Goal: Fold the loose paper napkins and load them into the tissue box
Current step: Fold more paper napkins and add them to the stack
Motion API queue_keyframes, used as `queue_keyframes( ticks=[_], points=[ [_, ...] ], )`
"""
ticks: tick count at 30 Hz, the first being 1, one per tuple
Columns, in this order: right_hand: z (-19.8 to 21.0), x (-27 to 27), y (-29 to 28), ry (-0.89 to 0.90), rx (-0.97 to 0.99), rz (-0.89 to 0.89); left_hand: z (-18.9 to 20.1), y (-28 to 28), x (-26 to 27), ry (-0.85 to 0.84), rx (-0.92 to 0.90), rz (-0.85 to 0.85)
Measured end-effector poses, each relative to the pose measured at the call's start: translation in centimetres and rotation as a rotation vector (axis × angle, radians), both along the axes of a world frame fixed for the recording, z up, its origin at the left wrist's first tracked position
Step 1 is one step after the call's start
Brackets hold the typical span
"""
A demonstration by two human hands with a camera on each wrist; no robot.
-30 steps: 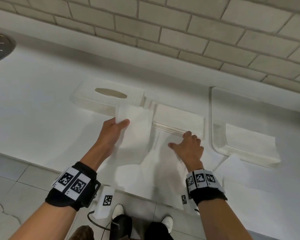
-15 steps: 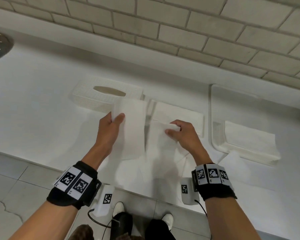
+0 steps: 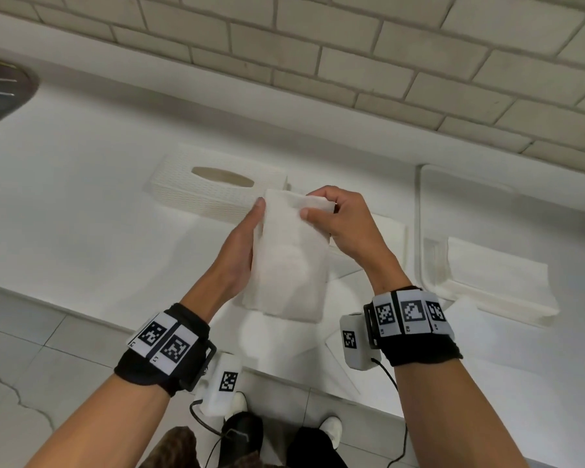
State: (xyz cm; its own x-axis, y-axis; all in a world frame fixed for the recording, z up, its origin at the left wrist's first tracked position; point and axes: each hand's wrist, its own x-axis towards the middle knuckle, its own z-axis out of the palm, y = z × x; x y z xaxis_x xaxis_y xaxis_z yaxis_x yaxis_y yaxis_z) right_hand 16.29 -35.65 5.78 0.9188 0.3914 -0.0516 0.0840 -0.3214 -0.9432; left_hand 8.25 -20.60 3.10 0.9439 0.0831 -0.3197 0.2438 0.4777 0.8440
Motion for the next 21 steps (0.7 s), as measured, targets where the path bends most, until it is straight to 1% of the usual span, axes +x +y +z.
queue_keyframes(
  ticks=[2,4,7,8,9,11,13,15,17,21],
  points=[
    [-0.9,-0.2,0.2,-0.028,-0.041,-0.035,-0.5,0.3,-0.4,0.020,0.061,-0.007],
    [-2.2,-0.6,0.0,-0.054,-0.079,-0.075,-1.2,0.6,-0.7,0.063,0.202,0.045],
    [-4.5,-1.5,-0.9,0.017,-0.105,-0.138,-2.0,1.5,-0.8,0.109,0.370,0.146],
    [-5.4,-1.8,-1.3,0.050,-0.146,-0.109,-2.1,1.9,-0.8,0.108,0.399,0.167],
    [-6.3,-2.1,-1.7,0.088,-0.219,-0.042,-2.1,2.3,-0.8,0.110,0.427,0.188],
    [-8.0,-2.8,-2.1,0.151,-0.395,0.159,-2.1,3.0,-0.7,0.123,0.467,0.244],
    [-9.3,-3.5,-1.8,0.148,-0.563,0.310,-2.1,3.5,-0.7,0.132,0.475,0.278],
    [-9.9,-3.9,-1.1,0.057,-0.735,0.363,-2.0,3.7,-0.6,0.134,0.475,0.285],
    [-10.0,-4.1,-0.7,-0.040,-0.844,0.386,-2.0,3.8,-0.6,0.133,0.479,0.281],
    [-10.2,-4.2,-0.5,-0.078,-0.910,0.398,-2.1,4.1,-0.6,0.150,0.465,0.288]
  ],
)
